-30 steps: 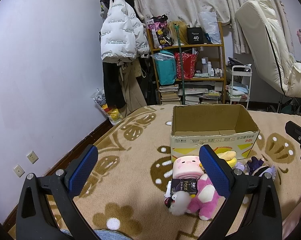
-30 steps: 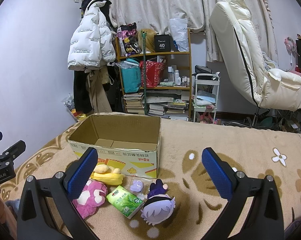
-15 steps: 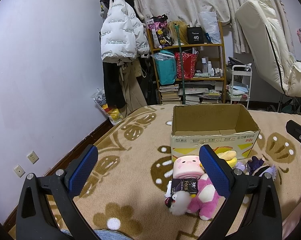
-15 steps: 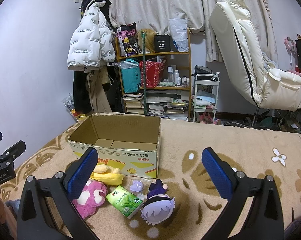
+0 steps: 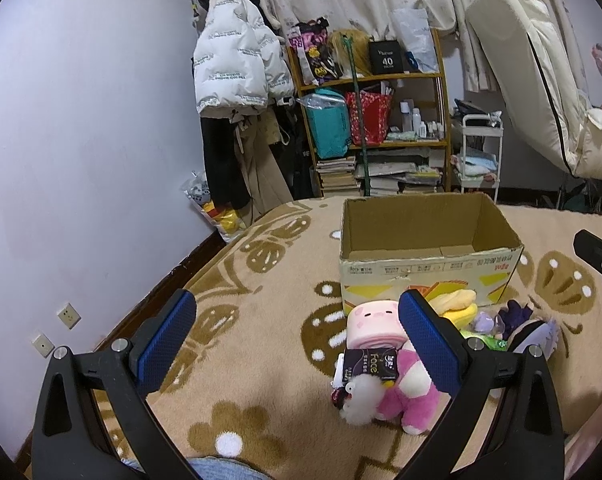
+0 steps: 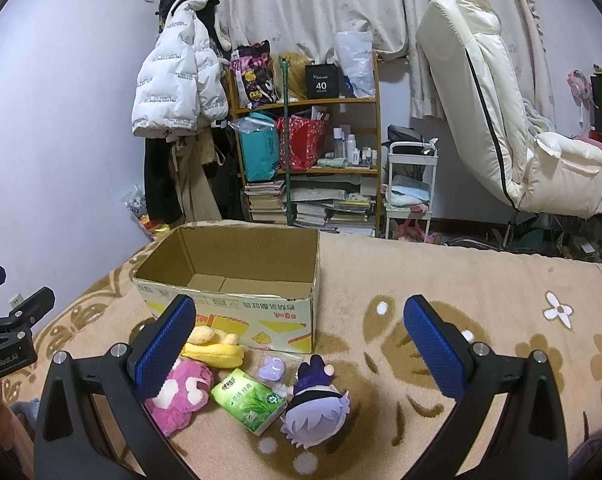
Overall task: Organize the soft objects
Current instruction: 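Lower the left tool onto the white plush while the right tool grasps the purple-haired doll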
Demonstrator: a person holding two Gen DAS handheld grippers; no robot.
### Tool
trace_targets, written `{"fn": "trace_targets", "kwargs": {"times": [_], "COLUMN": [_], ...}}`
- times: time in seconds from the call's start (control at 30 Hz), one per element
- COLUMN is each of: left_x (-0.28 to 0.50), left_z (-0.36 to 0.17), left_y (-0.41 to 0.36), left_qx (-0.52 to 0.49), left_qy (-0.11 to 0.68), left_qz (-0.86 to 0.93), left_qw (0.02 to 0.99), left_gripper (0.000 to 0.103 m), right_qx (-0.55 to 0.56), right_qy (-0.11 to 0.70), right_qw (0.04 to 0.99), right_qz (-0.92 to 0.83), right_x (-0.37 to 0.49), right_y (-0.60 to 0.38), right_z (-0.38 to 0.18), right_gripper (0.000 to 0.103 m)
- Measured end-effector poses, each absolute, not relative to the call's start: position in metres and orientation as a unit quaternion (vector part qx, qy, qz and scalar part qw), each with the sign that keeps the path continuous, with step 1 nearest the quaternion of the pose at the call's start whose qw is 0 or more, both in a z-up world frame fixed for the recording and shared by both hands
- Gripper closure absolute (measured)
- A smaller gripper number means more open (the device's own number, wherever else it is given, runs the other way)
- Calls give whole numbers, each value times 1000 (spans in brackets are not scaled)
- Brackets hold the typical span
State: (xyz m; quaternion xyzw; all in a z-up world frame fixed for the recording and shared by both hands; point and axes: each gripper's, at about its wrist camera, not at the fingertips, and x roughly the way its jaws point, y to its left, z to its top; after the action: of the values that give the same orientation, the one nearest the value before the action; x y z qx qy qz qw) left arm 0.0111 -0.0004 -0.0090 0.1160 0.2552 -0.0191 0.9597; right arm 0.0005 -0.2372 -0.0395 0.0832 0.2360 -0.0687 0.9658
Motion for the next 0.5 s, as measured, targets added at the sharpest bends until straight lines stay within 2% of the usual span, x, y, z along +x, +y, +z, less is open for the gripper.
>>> {"fn": "trace_targets", "kwargs": {"times": [0.5], "left_x": [53], "left_z": [-31], "left_y": [-26], "left_qx": [135], "left_qy": [318], "left_qz": [-35], "left_qw": [938], "left_gripper": [3], "right_qx": [142], "right_qy": [322], "right_qw": [935], "right_qz": [-48], "right_x": [41], "right_y": [-257], "right_z": [-64], "right_gripper": [0]}}
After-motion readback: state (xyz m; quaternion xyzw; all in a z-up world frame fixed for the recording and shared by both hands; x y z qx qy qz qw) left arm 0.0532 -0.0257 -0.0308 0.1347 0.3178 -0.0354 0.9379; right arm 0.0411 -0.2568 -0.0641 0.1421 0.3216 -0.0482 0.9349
